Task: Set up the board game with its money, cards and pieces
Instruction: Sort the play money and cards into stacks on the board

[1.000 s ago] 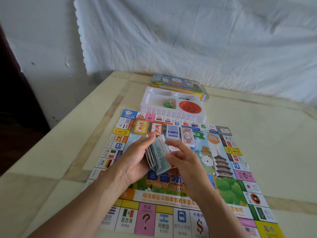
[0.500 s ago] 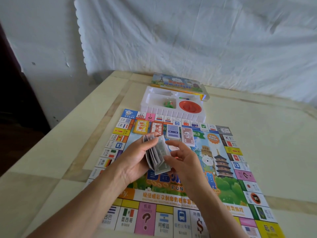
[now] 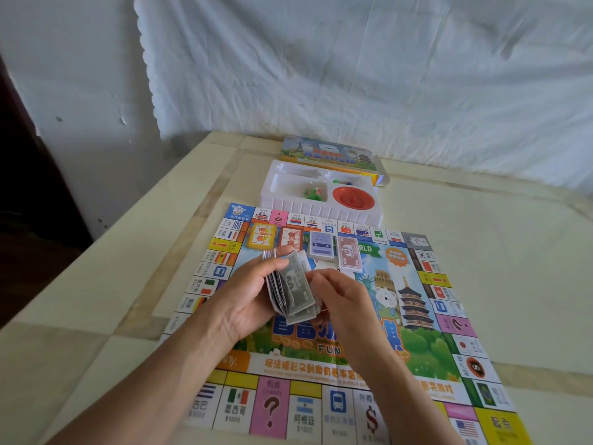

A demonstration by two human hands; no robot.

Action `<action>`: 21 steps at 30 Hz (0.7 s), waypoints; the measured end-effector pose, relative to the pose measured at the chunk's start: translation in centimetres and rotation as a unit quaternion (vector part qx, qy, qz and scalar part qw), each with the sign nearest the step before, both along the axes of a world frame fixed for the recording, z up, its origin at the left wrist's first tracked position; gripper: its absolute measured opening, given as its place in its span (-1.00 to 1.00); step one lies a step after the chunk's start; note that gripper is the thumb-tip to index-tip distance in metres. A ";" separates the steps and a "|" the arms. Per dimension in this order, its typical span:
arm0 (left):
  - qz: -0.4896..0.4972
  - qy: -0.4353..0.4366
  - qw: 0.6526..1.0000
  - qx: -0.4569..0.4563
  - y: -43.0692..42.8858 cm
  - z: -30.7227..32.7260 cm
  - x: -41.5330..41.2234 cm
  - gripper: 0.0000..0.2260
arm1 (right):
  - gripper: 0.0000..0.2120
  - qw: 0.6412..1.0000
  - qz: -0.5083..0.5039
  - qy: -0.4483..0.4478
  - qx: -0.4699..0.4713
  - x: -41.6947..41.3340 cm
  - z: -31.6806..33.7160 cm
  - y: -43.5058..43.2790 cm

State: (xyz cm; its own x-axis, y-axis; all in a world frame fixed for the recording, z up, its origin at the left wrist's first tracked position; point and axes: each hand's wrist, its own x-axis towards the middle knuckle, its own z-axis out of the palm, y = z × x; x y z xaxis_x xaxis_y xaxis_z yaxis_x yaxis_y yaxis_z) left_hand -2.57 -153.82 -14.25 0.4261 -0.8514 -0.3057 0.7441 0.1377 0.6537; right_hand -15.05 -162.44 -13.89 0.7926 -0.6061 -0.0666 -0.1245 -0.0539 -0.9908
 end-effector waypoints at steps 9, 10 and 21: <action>-0.013 -0.009 1.000 -0.006 0.1 0.1 0.0 -0.72 | -0.71 0.995 -0.034 0.028 -0.087 0.4 -0.3 0.0; -0.018 -0.011 1.000 -0.011 0.1 0.2 -0.1 -0.73 | -0.69 0.994 -0.036 0.029 -0.094 0.4 -0.4 -0.1; -0.035 -0.065 0.996 -0.041 0.2 0.5 -0.5 -0.83 | -0.63 0.996 -0.032 0.014 -0.081 0.0 0.0 0.2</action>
State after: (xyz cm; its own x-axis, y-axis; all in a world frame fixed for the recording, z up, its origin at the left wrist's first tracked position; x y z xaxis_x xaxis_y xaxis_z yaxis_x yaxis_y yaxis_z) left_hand -3.12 -153.63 -13.71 0.3956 -0.9005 -0.1804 0.6643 0.1449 0.7333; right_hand -15.00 -162.27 -13.88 0.7513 -0.6598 0.0149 -0.1601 -0.2042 -0.9657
